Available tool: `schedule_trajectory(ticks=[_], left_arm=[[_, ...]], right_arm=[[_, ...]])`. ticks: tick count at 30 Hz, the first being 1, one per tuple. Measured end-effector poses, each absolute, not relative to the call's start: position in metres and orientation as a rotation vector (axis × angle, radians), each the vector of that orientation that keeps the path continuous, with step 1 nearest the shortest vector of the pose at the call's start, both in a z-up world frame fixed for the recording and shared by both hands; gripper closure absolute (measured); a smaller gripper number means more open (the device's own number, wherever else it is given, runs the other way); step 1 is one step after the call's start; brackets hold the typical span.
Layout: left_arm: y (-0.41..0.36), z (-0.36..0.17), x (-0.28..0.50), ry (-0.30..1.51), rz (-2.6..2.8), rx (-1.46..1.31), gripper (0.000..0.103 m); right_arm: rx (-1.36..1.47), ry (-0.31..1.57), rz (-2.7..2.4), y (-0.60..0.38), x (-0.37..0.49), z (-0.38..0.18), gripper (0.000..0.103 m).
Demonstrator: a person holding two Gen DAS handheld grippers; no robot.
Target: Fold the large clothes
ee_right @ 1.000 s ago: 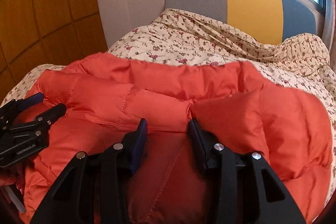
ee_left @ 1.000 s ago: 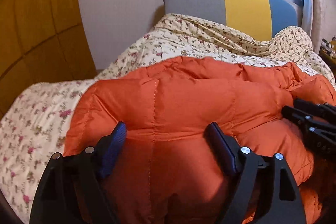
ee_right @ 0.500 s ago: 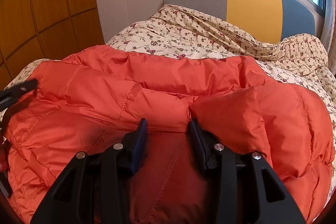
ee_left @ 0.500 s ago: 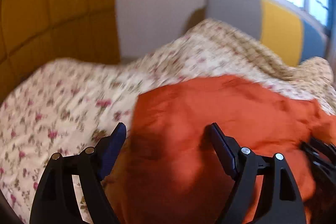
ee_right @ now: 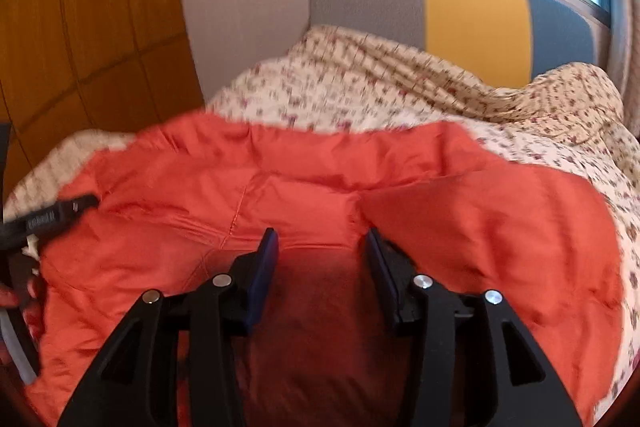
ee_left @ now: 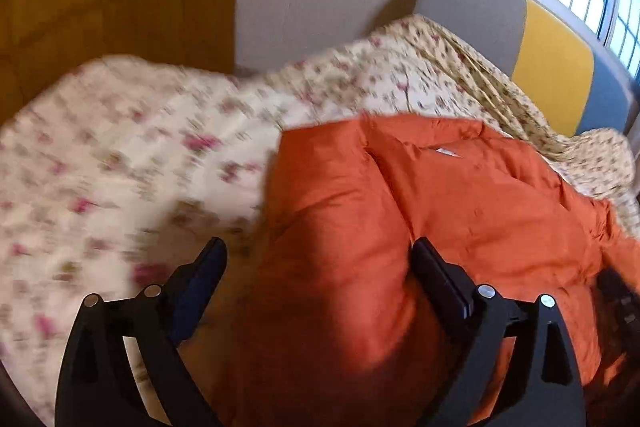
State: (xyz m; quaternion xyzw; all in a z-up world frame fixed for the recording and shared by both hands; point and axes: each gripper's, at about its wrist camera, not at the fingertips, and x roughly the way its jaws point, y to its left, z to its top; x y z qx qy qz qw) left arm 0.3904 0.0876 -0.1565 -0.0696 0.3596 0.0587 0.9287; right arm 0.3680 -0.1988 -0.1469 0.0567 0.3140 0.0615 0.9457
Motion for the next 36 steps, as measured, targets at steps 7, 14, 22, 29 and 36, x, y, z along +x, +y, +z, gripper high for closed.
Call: schedule_trajectory(ticks=[7, 14, 22, 29, 36], left_arm=[[0.037, -0.130, 0.347, 0.588, 0.007, 0.052, 0.004], [0.022, -0.171, 0.382, 0.737, -0.011, 0.148, 0.003], [0.019, -0.169, 0.378, 0.750, 0.002, 0.174, 0.003], [0.029, -0.152, 0.314, 0.754, -0.087, 0.138, 0.003], [0.063, -0.163, 0.255, 0.852, -0.118, -0.028, 0.003]], right_arm=[[0.143, 0.663, 0.034, -0.233, 0.348, -0.141, 0.058], [0.122, 0.721, 0.012, -0.232, 0.357, -0.168, 0.060], [0.165, 0.771, 0.045, -0.236, 0.350, -0.162, 0.043], [0.317, 0.829, 0.065, -0.279, 0.271, -0.139, 0.039], [0.377, 0.874, -0.015, -0.329, 0.184, -0.137, 0.039]])
